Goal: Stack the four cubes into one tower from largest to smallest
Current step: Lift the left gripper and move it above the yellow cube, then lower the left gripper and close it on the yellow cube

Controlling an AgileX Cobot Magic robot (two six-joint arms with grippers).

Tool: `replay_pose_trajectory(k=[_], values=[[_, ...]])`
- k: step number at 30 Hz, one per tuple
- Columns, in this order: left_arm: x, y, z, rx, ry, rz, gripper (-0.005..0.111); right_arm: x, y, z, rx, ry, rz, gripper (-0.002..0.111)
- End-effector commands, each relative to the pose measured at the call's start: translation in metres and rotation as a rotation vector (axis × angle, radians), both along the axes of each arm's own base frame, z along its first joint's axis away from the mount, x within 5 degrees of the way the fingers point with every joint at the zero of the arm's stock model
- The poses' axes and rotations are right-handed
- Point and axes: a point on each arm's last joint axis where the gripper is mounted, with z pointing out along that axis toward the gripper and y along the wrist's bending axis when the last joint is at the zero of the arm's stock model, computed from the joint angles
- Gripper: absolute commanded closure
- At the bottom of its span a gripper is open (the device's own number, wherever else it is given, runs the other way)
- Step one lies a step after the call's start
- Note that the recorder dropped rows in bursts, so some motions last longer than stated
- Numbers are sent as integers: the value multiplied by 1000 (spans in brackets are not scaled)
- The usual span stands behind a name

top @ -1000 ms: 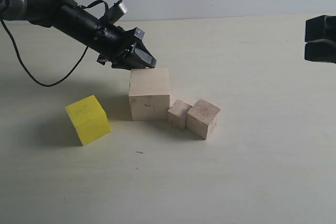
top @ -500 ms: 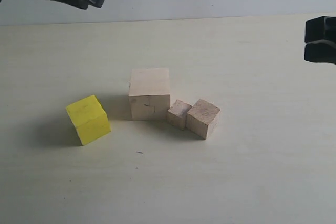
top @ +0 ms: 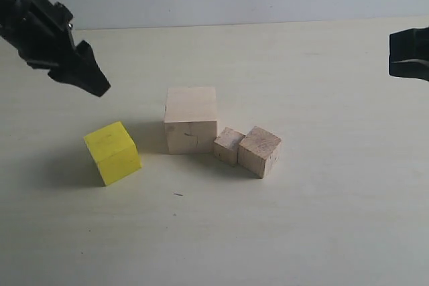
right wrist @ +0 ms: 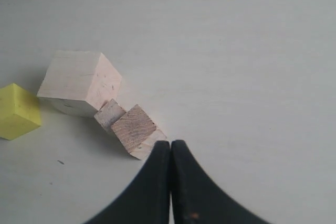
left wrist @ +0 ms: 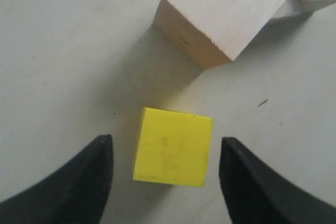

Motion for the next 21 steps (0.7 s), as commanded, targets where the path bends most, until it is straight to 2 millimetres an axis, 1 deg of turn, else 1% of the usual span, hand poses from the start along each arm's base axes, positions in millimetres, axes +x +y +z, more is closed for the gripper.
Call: replay_pose_trajectory(k=[1,4,7,13,16,21], values=[[-8,-21,-11,60,-81,-76,48,2,1,3,-18,-28,18,108],[-11,-34,-13,108,-139,-140,48,2,1,3,-19,-29,19,108],[-13,-39,-17,142,-141,-179,47,2,1,3,-31,-35,31,108],[-9,-37,-30,188,-109,-164,31,1,1,3,-35,-33,37,108],[-7,-37,-38,195,-92,-156,31,1,1,3,-35,-33,37,108],[-8,-37,-51,212,-7,-141,31,1,1,2,-35,-31,37,108]])
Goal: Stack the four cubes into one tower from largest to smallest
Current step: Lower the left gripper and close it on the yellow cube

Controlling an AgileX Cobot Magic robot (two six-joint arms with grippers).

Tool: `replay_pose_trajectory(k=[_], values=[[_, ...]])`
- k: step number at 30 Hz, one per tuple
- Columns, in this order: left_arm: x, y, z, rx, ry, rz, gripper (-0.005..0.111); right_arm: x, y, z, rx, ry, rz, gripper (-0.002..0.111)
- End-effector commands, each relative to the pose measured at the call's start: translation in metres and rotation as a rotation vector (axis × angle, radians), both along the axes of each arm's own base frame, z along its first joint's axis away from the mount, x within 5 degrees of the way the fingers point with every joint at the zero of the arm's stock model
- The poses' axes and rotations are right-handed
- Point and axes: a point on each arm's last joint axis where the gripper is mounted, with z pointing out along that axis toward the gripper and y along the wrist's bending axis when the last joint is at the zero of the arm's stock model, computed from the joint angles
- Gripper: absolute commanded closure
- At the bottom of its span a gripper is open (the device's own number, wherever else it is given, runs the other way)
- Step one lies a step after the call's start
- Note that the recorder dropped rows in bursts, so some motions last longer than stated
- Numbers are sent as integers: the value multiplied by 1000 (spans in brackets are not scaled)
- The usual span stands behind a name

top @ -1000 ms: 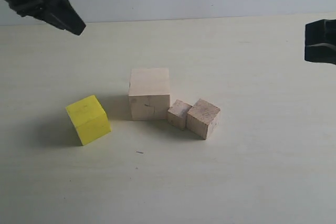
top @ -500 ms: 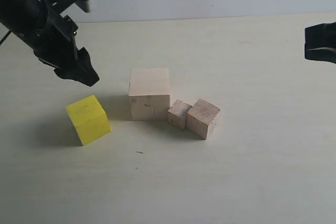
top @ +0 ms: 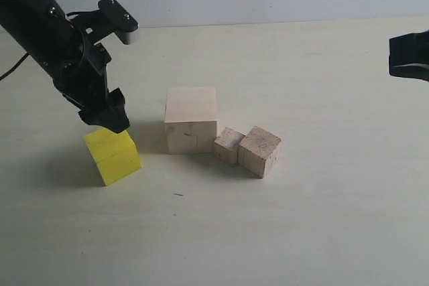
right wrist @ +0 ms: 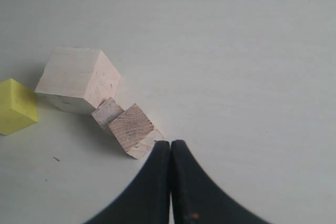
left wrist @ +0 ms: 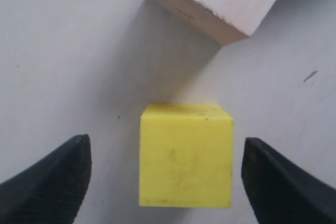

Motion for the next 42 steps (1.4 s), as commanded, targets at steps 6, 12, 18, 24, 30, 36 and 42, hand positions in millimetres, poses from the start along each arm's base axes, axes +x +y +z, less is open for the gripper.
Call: replay_pose_trajectory(k=[6,12,18,24,30,36,42], values=[[-1,-1,-14,27,65,9,31,1,1,3,-10,-18,12,108],[-3,-1,-15,34,97,22,31,1,1,3,-10,-18,12,108],[-6,1,-26,51,121,27,31,1,1,3,-7,-17,12,108],[-6,1,-28,52,116,30,31,1,1,3,-7,-17,12,108],[-6,2,-28,60,116,61,31,1,1,3,-7,-17,12,108],[-2,18,-28,217,80,161,31,1,1,3,-6,-17,12,108],[-7,11,-28,185,118,210,31,1,1,3,-6,-17,12,108]])
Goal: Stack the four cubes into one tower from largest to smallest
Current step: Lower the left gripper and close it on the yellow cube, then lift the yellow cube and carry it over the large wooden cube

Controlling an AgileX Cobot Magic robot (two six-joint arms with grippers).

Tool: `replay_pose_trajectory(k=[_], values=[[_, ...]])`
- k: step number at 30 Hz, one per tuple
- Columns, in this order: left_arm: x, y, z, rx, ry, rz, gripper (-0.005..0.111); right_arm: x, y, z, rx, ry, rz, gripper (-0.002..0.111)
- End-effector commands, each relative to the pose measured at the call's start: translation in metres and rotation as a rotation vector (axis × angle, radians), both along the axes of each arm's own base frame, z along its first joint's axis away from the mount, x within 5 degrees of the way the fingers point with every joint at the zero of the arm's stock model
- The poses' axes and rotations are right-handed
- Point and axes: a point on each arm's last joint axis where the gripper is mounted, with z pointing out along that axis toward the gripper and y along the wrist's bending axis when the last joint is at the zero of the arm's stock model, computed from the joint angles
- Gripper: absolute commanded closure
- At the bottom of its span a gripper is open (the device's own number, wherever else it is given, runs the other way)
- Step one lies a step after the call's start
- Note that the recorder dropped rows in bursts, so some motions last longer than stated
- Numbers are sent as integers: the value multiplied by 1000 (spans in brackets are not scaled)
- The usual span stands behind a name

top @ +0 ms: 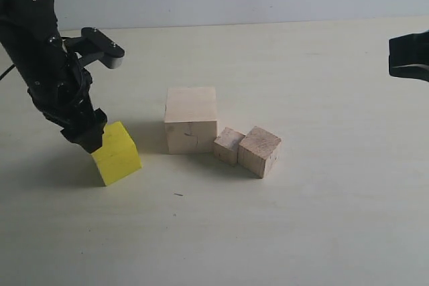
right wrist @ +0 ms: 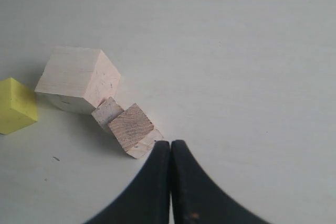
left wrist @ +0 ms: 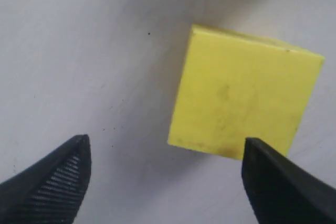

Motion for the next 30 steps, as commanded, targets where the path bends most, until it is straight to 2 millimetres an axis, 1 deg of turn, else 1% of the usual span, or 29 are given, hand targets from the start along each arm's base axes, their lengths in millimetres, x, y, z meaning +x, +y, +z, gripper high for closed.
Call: replay_pose_trajectory(k=[1,5,8,13,15,18,23,24,26,27,28,29,30], values=[[-6,-10,0,-41,30,28,31,1,1,3,-4,-16,10,108],[-10,-17,0,-94,52,-3,31,1,1,3,-4,-16,10,108],[-9,-18,0,-102,43,-44,31,1,1,3,-4,-16,10,108],[-5,-19,-5,-105,28,-64,31,1,1,2,-6,-12,10,108],[-5,-20,-9,-100,36,-83,31,1,1,2,-6,-12,10,108],[-3,-21,-21,-90,68,-85,31,1,1,2,-6,-12,10,108],[-1,-21,-26,-92,63,-89,31,1,1,2,-6,-12,10,108],[-1,-21,-26,-92,63,-89,34,1,1,2,-6,-12,10,108],[-2,-21,-26,-89,72,-89,53,1,1,2,-6,-12,10,108],[-4,-21,-26,-85,85,-90,70,1,1,2,-6,-12,10,108],[-5,-20,-24,-83,91,-91,84,1,1,2,-6,-12,10,108],[-7,-19,-21,-80,101,-92,103,1,1,2,-6,-12,10,108],[-8,-19,-18,-76,104,-101,106,1,1,2,-6,-12,10,108]])
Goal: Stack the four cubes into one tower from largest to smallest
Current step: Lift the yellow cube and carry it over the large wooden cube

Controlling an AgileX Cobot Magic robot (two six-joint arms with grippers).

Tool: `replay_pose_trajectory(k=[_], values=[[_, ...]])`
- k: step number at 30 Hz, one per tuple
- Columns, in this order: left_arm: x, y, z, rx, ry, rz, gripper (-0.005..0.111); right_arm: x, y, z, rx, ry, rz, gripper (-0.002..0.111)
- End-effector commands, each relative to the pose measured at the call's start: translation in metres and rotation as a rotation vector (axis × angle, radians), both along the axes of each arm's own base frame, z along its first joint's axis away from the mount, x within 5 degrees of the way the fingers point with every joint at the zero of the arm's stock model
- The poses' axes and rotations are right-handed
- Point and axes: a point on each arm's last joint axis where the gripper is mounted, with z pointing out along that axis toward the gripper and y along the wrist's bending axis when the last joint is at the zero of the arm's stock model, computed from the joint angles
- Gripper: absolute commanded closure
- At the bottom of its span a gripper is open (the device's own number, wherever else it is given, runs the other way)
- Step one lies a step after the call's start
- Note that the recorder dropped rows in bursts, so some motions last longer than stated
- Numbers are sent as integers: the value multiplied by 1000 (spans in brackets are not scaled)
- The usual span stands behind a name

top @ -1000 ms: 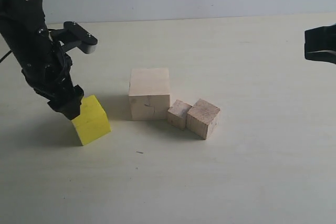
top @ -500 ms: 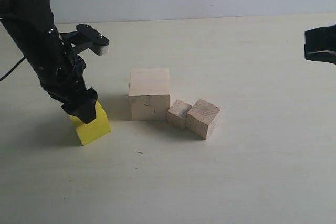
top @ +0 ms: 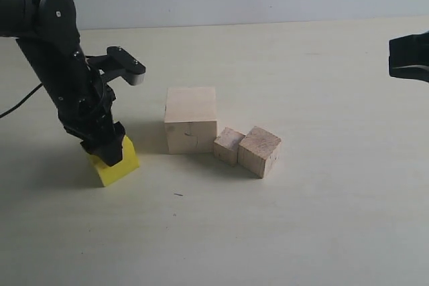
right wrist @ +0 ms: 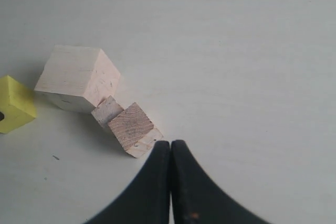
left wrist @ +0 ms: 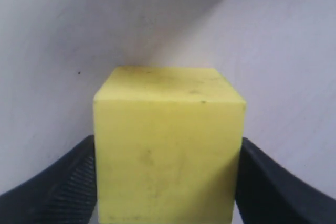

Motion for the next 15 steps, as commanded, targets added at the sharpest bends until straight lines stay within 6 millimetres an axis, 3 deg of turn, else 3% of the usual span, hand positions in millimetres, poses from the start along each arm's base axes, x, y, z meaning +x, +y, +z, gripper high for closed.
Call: replay_pose_trajectory(k=[1,6,11,15], values=[[-8,1,15,1,19,-15,106,1,1,2,-4,-13,8,108],[-4,-2,75,-39,-50,-31,107,1,1,3,-3,-16,8,108],[8,-12,134,-123,-185,-190,107,1,1,3,-3,-16,8,108],[16,-23,160,-195,-268,-375,107,1,1,3,-3,-16,8,108]])
